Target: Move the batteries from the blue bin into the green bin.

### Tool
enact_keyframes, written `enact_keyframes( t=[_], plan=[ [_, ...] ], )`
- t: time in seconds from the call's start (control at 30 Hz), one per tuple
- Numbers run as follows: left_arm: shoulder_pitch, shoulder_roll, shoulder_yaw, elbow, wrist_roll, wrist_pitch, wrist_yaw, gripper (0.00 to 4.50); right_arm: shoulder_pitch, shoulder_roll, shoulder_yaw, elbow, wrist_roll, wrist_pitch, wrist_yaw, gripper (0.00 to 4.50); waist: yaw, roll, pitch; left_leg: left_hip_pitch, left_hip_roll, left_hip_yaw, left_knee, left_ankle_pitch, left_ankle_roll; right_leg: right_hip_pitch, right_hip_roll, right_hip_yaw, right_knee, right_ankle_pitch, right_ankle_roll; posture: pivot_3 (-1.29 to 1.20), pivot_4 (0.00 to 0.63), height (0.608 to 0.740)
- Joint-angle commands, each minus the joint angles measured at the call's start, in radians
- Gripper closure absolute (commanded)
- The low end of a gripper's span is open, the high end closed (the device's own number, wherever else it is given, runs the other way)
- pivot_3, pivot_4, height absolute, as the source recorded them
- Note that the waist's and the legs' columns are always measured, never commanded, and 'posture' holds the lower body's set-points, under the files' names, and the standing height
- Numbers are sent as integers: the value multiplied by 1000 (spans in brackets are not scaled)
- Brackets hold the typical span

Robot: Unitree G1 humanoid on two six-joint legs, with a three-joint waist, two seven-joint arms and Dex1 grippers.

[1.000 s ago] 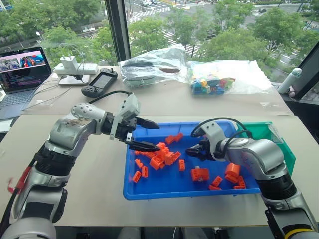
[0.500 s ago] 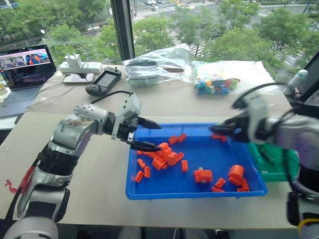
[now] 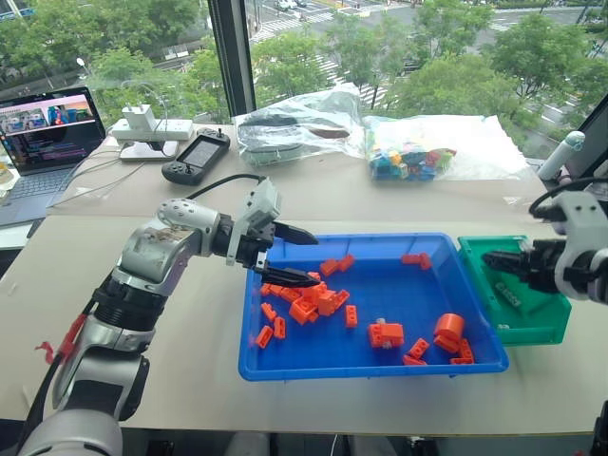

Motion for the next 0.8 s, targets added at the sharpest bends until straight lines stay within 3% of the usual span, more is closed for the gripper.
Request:
enact_keyframes(
  t=[0.03, 0.17, 0.43, 0.57, 0.8],
  plan=[
    [-25, 2, 2, -8, 6, -15, -10, 0, 16, -42, -10, -24, -19, -41, 7, 975, 1, 0, 0, 0, 0, 0, 0, 0, 0, 0, 0, 0, 0, 0, 0, 0, 150, 732],
    [-23, 7, 4, -17, 6, -8, -13, 0, -24, -65, -13, -34, -6, -53, 24, 36, 0, 0, 0, 0, 0, 0, 0, 0, 0, 0, 0, 0, 0, 0, 0, 0, 150, 732],
    [-24, 3, 5, -19, 13, -7, -15, 0, -127, -69, 95, -141, 78, -14, 89, 36, -1, 0, 0, 0, 0, 0, 0, 0, 0, 0, 0, -1, -1, 0, 0, 0, 150, 732],
    [-17, 6, 7, -30, 8, -1, -14, 0, -97, -87, 185, -306, 215, -21, 210, 36, 1, 0, 0, 0, 0, -1, 0, 0, 0, 0, 0, -1, -1, 0, 0, 0, 150, 732],
    [-16, 9, 5, -33, 9, 2, -15, 0, -3, -88, 398, -408, 205, -110, 210, 36, 4, 0, 0, -1, 0, -1, 1, 0, 0, 1, 0, -1, -1, 0, 0, 0, 150, 732]
  ],
)
